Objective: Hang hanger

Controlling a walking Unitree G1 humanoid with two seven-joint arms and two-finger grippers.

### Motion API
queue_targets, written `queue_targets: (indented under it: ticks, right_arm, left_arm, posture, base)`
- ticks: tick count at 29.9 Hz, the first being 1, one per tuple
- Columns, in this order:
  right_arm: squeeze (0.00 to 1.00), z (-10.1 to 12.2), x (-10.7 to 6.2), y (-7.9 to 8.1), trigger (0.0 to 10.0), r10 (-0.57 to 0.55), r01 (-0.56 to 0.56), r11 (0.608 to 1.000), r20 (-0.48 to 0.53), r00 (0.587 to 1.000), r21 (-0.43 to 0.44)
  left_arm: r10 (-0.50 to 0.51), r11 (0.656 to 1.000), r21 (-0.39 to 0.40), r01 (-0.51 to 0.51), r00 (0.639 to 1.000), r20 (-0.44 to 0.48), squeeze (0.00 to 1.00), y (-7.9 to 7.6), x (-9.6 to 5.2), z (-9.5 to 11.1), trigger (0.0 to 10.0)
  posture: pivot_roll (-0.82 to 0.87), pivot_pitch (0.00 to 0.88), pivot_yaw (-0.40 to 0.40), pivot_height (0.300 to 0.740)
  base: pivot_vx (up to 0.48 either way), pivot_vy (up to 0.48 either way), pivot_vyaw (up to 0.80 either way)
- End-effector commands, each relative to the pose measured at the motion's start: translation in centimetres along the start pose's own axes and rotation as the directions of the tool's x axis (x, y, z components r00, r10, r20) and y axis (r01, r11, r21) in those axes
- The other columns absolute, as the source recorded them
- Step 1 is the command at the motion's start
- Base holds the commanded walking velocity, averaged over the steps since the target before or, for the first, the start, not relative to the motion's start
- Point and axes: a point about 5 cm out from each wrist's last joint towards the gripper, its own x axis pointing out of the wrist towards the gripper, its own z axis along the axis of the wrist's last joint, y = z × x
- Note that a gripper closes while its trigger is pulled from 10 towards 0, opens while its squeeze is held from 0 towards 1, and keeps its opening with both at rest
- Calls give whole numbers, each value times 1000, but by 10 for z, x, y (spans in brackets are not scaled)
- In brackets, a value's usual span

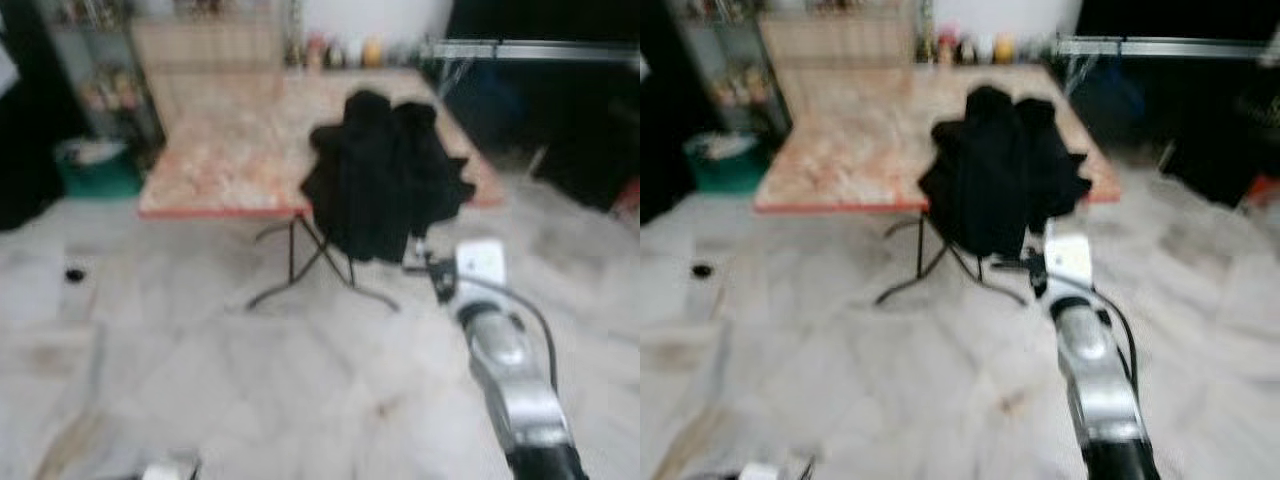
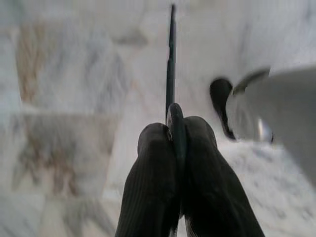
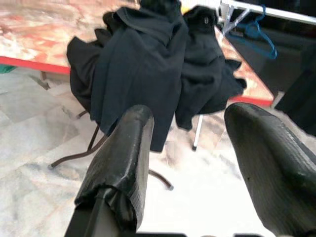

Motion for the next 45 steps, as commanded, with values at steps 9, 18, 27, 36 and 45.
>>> queue_targets:
  ticks: [9,18,27,36,45]
  right_arm:
    - [0,-4,2,3,10000,216,-221,958,-50,975,-182]
    - [0,-3,-4,-1,10000,439,-449,846,-103,893,-289]
    - [0,-29,-43,1,10000,780,-859,390,-377,499,-331]
    - [0,-37,-46,-6,10000,794,-914,204,-486,365,-352]
    - [0,-26,-51,10,10000,892,-937,139,-370,259,-321]
  left_arm:
    - [-207,959,283,14,716,667,0,-1,-24,227,10000]
    - [-511,797,593,116,653,559,0,-25,-36,242,10000]
    - [-689,560,820,119,617,380,0,-27,-55,249,10000]
    - [-769,414,892,183,594,235,0,-29,-71,255,10000]
    - [-846,323,912,254,509,158,0,-45,-90,260,10000]
  posture:
    - [1,0,-1,740]
    - [-6,0,2,740]
    - [-10,0,9,740]
    - [-7,0,9,740]
    - [-5,0,8,740]
  base:
    - [0,0,0]
    - [0,0,0]
    - [0,0,0]
    - [0,0,0]
    - [0,0,0]
